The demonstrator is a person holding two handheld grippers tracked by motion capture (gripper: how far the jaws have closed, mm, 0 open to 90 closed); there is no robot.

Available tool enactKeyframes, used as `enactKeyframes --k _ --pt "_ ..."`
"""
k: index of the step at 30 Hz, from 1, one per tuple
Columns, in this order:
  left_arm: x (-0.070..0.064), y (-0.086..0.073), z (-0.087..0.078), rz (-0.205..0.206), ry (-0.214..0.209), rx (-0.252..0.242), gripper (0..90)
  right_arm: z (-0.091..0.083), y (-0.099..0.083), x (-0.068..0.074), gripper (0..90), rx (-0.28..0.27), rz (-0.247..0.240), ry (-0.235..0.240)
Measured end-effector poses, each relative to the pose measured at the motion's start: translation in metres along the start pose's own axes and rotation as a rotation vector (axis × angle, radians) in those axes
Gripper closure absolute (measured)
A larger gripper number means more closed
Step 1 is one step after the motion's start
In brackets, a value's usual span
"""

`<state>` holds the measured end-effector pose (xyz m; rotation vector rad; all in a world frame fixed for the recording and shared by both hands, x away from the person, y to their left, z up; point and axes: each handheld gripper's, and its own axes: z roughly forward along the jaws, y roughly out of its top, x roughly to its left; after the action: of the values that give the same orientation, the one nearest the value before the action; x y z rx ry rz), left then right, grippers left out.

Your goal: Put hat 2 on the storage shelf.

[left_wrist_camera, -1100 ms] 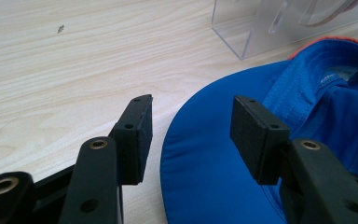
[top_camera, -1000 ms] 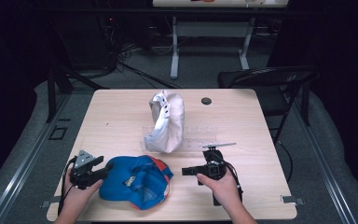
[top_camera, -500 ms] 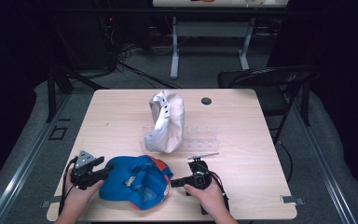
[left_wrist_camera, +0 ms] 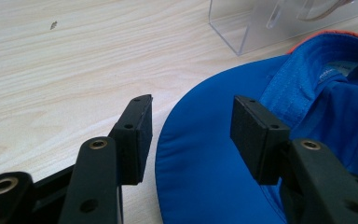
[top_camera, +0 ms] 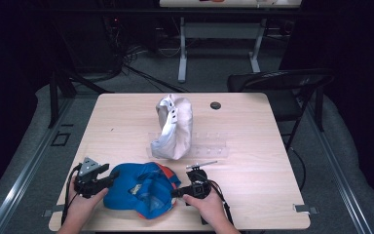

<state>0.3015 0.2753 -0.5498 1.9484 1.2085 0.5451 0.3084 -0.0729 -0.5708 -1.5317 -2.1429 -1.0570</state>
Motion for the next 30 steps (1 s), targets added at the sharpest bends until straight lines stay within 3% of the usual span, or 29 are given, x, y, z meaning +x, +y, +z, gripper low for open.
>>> enactKeyframes --k 1,2,8,13,21,25,26,27,28,30 --pt "0.000 0.000 0.000 0.000 0.000 0.000 49.3 0.000 0.000 0.000 71.4 0.000 0.000 0.000" --pt "0.000 0.000 0.000 0.002 -0.001 0.000 49.3 -0.001 0.000 -0.001 77.7 0.005 0.013 0.001" --pt "0.000 0.000 0.000 0.000 0.000 0.000 49.3 -0.012 0.001 -0.004 79.1 0.018 0.053 0.042" --pt "-0.001 0.000 0.001 0.002 -0.002 0.002 49.3 -0.025 0.001 -0.009 79.1 0.014 0.051 0.036" --pt "-0.003 0.000 0.003 0.004 -0.007 0.010 49.3 -0.053 -0.001 -0.029 79.0 0.016 0.082 0.008" --pt "-0.004 0.000 0.003 0.012 -0.009 0.011 49.2 -0.065 -0.006 -0.041 79.0 -0.013 0.116 0.011" --pt "-0.004 0.000 0.003 0.012 -0.008 0.014 49.3 -0.076 -0.009 -0.048 79.0 -0.010 0.120 -0.022" --pt "-0.004 0.000 0.004 0.010 -0.009 0.012 49.3 -0.076 -0.011 -0.051 79.0 -0.051 0.147 0.038" --pt "-0.004 -0.001 0.004 0.005 -0.009 0.013 49.3 -0.084 -0.011 -0.055 79.0 -0.020 0.130 -0.024" --pt "-0.004 -0.001 0.004 0.003 -0.008 0.013 49.3 -0.087 -0.012 -0.058 78.9 -0.034 0.140 -0.002"
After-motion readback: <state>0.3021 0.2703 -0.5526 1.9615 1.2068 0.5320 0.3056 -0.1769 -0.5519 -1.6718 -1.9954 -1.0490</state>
